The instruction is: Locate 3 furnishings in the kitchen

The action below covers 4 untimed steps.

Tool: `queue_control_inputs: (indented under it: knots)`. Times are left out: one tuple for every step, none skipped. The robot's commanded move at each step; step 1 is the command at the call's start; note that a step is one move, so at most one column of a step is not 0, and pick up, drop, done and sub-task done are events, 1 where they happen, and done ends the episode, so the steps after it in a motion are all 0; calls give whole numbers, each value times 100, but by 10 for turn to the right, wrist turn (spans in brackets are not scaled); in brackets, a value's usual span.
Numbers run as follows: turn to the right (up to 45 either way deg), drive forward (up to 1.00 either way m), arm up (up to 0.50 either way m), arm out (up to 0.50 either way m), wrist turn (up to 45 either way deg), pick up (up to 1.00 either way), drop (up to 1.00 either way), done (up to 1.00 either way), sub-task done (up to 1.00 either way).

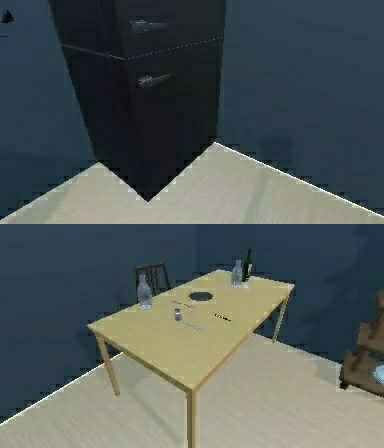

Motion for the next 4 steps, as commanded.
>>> queue_control_inputs:
  knots:
    - [390,0,0,0,0,0,0,0,0]
    - [0,100,0,0,0,0,0,0,0]
    - [0,5,0,0,0,0,0,0,0]
    - [450,0,0,0,0,0,0,0,0]
